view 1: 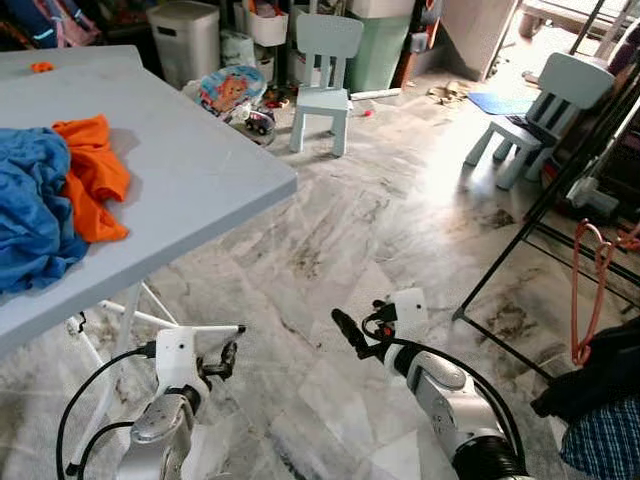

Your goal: Hang hanger

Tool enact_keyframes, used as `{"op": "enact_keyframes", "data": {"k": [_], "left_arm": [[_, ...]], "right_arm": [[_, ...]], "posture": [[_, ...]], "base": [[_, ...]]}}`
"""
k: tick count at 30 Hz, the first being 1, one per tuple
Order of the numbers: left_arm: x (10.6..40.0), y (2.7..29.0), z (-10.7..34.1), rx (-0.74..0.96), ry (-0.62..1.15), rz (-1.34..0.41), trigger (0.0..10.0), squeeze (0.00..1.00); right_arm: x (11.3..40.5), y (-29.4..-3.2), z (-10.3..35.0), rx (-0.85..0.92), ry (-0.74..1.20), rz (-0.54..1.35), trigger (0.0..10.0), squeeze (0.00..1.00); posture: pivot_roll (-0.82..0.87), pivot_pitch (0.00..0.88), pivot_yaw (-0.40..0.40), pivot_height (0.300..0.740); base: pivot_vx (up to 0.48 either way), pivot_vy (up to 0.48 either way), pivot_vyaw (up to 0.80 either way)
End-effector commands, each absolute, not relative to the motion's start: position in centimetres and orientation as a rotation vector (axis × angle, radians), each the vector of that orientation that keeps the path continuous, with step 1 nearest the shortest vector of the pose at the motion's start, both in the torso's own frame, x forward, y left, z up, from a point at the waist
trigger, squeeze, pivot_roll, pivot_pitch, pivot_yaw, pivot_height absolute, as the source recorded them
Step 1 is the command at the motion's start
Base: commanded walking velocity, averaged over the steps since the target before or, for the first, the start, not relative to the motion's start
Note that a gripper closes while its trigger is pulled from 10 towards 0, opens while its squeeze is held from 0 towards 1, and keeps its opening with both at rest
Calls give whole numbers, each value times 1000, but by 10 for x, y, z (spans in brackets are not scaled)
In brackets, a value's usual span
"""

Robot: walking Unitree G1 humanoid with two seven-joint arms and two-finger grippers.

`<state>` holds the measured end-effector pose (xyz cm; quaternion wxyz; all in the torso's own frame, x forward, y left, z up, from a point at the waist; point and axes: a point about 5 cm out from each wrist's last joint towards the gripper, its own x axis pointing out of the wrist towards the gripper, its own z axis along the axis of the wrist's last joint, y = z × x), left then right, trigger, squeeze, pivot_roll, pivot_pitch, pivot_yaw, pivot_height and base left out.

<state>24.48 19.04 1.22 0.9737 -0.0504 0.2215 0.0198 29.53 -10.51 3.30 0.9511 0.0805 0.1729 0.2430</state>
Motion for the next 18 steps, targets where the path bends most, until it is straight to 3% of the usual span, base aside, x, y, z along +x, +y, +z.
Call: {"op": "enact_keyframes", "data": {"k": [1,11,18], "left_arm": [[245,186,13,-93,438,35,10000,0],[244,184,13,-97,438,47,10000,0],[249,180,9,18,484,36,10000,0]], "right_arm": [[298,-108,33,170,366,495,10000,0],[298,-108,30,173,389,522,10000,0],[298,-114,30,159,368,482,10000,0]], "posture": [[312,49,-176,740],[326,52,-195,740],[192,27,-105,740]], "base": [[0,0,0],[0,0,0],[0,0,0]]}}
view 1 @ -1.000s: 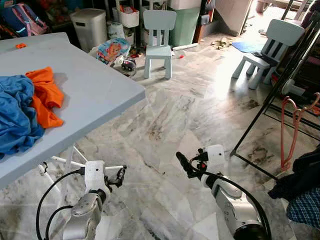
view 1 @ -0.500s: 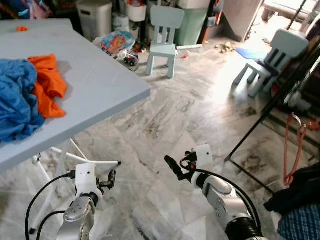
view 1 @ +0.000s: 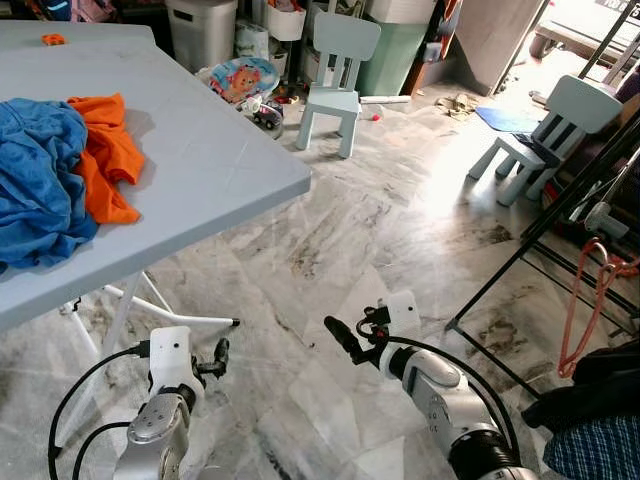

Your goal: Hang hanger

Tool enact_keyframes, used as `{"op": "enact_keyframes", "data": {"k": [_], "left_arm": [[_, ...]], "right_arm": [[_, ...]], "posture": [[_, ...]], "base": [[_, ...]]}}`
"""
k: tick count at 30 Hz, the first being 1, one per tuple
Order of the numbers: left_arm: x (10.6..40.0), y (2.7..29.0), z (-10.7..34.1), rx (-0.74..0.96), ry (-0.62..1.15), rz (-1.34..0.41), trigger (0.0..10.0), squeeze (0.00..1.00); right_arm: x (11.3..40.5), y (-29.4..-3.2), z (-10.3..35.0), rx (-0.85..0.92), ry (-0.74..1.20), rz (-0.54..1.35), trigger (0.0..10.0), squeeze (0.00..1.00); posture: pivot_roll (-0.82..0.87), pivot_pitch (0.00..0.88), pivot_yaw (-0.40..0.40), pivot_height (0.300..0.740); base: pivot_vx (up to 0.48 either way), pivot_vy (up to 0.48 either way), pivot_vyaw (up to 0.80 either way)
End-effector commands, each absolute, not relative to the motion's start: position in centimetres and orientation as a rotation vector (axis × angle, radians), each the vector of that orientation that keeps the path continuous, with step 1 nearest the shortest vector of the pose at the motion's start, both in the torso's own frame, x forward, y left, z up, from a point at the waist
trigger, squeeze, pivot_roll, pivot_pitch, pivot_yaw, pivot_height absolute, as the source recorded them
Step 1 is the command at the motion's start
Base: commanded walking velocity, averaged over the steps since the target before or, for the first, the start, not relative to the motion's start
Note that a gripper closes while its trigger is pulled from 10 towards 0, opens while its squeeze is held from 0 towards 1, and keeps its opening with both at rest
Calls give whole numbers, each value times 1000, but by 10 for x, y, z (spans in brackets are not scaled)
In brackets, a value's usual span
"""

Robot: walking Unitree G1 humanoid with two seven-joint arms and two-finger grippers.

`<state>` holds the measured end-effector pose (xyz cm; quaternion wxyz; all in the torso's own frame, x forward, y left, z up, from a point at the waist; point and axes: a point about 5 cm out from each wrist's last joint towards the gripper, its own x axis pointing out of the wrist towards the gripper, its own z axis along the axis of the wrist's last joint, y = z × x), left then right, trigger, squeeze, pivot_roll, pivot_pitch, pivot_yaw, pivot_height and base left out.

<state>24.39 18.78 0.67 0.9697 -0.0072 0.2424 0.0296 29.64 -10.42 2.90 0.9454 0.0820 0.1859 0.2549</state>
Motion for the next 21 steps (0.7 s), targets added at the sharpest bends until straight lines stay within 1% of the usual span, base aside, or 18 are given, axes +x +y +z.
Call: {"op": "enact_keyframes", "data": {"k": [1,2,4,5,6,8,10,11,12,13,15,18,21], "left_arm": [[257,168,16,63,435,-13,10000,0],[262,162,18,70,418,-34,10000,0],[270,150,20,60,410,-76,10000,0],[270,150,20,60,410,-76,10000,0],[277,140,19,51,415,-114,10000,0],[282,127,18,41,425,-163,10000,0],[284,116,16,50,433,-208,10000,0],[284,116,16,50,433,-208,10000,0],[285,106,16,87,427,-261,10000,0],[285,103,15,105,424,-276,10000,0],[285,105,15,133,410,-286,10000,0],[284,119,13,119,406,-235,10000,0],[283,132,12,93,409,-188,10000,0]], "right_arm": [[298,-118,30,150,356,465,10000,0],[297,-120,30,143,352,457,10000,0],[297,-129,31,126,349,426,10000,0],[297,-129,31,126,349,426,10000,0],[297,-139,33,109,340,397,10000,0],[297,-152,35,110,328,373,10000,0],[295,-163,36,133,329,348,10000,0],[295,-163,36,133,329,348,10000,0],[291,-175,35,189,331,321,10000,0],[288,-177,35,209,334,316,10000,0],[282,-176,34,232,344,327,10000,0],[270,-170,29,213,357,358,10000,0],[272,-171,25,184,373,349,10000,0]], "posture": [[158,23,-90,740],[113,20,-74,740],[84,20,-64,740],[84,20,-64,740],[-9,23,-33,740],[-69,17,-16,740],[-86,0,-1,740],[-86,0,-1,740],[-68,0,2,740],[-64,0,2,740],[-55,0,10,740],[-52,0,18,740],[-54,11,11,740]], "base": [[0,0,0],[0,0,0],[0,0,0],[0,0,0],[0,0,0],[0,0,0],[0,0,0],[0,0,0],[0,0,0],[0,0,0],[0,0,0],[0,0,0],[0,0,0]]}}
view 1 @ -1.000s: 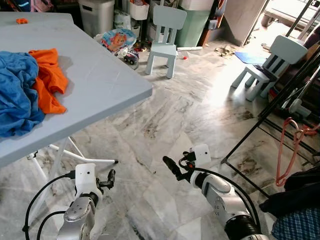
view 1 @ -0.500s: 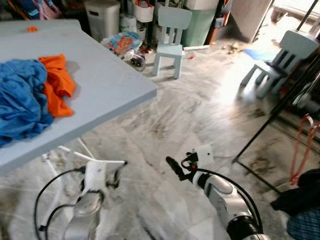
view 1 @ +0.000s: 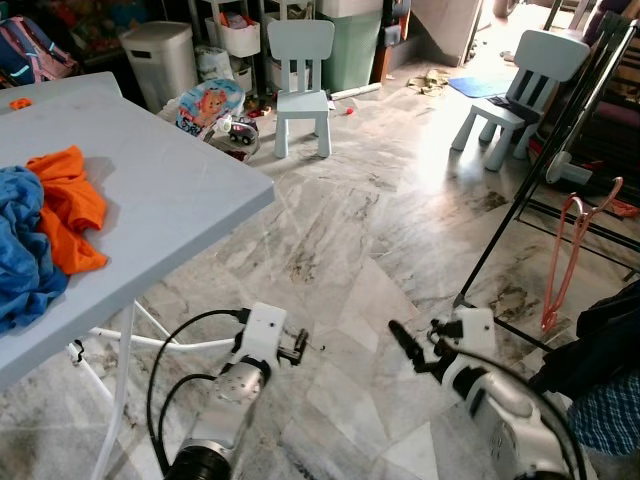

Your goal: Hang hanger

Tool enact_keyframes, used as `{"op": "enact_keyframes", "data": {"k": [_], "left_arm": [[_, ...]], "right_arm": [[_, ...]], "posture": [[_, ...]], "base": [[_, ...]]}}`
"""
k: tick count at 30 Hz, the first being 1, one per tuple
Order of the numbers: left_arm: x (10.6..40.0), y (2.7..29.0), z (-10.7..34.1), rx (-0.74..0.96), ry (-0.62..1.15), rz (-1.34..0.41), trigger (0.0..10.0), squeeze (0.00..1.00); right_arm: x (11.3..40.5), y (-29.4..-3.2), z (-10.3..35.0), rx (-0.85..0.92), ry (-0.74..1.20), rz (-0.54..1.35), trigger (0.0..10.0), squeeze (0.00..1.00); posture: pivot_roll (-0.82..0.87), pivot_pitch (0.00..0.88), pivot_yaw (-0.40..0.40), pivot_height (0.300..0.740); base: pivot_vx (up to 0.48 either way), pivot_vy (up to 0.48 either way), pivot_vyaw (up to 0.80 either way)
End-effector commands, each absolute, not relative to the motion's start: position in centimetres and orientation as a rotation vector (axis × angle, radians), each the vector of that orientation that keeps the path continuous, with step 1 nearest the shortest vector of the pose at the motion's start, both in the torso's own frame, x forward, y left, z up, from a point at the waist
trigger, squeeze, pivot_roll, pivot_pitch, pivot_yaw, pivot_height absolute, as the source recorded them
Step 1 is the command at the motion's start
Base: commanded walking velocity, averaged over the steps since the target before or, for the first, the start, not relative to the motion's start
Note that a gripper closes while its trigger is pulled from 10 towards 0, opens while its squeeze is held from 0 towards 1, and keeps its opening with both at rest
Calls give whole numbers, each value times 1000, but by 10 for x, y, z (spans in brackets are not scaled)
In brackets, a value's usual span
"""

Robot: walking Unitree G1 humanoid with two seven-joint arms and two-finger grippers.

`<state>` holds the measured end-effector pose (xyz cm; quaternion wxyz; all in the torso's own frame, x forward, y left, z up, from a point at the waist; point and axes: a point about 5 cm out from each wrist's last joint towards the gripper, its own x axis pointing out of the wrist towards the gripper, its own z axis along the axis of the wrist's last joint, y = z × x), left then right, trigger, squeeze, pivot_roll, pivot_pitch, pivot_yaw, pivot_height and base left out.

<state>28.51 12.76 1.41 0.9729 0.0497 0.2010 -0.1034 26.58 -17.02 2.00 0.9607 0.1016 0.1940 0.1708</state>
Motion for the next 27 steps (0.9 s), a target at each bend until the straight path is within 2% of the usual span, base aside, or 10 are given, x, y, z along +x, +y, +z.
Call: {"op": "enact_keyframes", "data": {"k": [1,4,9,14,22,27], "left_arm": [[283,134,13,80,397,-185,10000,0],[283,142,13,53,394,-150,10000,0],[283,156,19,74,349,-68,10000,0],[283,173,14,-34,383,-36,10000,0],[284,175,19,-19,385,-103,10000,0],[286,170,21,-38,385,-121,10000,0]], "right_arm": [[275,-173,25,182,381,338,10000,0],[283,-170,24,212,409,336,10000,0],[289,-149,26,228,421,410,10000,0],[292,-145,28,253,400,399,10000,0],[297,-138,39,275,323,381,10000,0],[299,-148,45,286,306,362,10000,0]], "posture": [[-51,14,6,740],[-27,28,-23,740],[5,54,-41,740],[59,51,-36,740],[51,102,1,740],[46,122,29,740]], "base": [[0,0,0],[0,0,0],[0,0,0],[0,0,0],[0,0,0],[0,0,0]]}}
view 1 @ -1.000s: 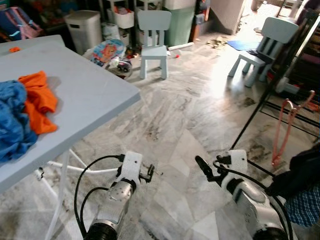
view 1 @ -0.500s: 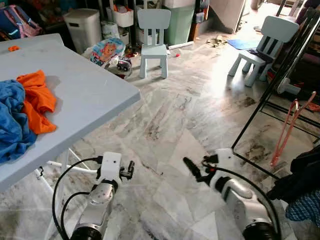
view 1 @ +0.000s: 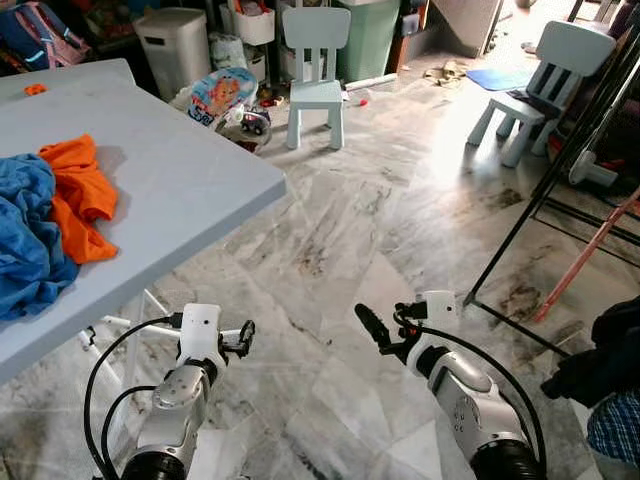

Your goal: Hang hanger

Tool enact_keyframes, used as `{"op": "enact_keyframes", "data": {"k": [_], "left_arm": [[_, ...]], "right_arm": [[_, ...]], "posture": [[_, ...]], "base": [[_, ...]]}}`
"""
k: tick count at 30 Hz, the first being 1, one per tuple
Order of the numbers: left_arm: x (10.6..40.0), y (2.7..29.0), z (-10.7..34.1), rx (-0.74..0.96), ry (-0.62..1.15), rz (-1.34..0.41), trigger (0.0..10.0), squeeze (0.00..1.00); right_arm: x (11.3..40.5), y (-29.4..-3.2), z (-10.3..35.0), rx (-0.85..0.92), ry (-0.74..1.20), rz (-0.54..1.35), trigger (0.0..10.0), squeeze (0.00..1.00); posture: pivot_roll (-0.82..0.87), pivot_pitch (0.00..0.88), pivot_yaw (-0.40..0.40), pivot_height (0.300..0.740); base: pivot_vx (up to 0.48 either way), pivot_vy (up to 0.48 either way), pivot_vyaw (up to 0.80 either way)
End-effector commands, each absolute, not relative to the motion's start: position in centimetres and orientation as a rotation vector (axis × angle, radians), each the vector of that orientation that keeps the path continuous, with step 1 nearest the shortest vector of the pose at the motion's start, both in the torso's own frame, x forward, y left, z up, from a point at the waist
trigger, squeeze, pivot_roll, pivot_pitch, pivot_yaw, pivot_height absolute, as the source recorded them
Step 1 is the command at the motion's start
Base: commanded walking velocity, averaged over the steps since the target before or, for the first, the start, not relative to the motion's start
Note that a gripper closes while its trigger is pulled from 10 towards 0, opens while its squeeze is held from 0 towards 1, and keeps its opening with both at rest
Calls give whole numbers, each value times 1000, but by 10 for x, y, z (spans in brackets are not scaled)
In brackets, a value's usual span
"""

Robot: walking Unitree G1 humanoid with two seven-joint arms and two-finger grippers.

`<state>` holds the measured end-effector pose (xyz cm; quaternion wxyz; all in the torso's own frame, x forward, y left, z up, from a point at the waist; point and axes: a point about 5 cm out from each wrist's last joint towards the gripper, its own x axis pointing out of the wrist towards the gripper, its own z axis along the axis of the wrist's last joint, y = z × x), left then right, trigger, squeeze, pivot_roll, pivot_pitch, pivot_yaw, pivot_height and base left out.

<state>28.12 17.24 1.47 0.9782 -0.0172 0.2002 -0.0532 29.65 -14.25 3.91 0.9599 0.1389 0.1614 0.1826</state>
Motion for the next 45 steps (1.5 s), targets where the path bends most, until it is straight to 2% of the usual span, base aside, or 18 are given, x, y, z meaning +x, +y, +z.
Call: {"op": "enact_keyframes", "data": {"k": [1,7,10,14,20,21,24,27,33,39,45], "left_arm": [[286,168,22,-41,383,-126,10000,0],[293,143,30,-52,358,-203,10000,0],[298,124,36,-71,351,-290,10000,0],[301,118,36,-40,361,-329,10000,0],[312,127,46,-84,360,-287,10000,0],[310,127,48,-93,355,-284,10000,0],[308,129,50,-71,333,-280,10000,0],[303,141,53,25,285,-227,10000,0],[298,158,54,65,286,-191,10000,0],[297,163,56,80,293,-181,10000,0],[298,159,61,82,257,-170,10000,0]], "right_arm": [[299,-150,47,287,301,363,10000,0],[296,-178,54,318,285,304,10000,0],[281,-194,58,300,264,259,10000,0],[269,-192,64,318,245,250,10000,0],[267,-175,65,226,233,268,10000,0],[277,-185,63,250,245,232,10000,0],[284,-190,62,277,258,206,10000,0],[295,-177,64,302,282,239,10000,0],[300,-160,73,269,227,243,10000,0],[300,-154,73,214,237,287,10000,0],[300,-159,72,235,247,285,10000,0]], "posture": [[41,124,35,740],[-53,139,73,740],[-76,145,90,740],[-109,145,92,740],[-113,151,84,740],[-94,150,68,740],[-71,154,38,740],[-22,159,1,740],[-2,166,-4,740],[10,173,-10,740],[25,176,-28,740]], "base": [[0,0,0],[0,0,0],[0,0,0],[0,0,0],[0,0,0],[0,0,0],[0,0,0],[0,0,0],[0,0,0],[0,0,0],[0,0,0]]}}
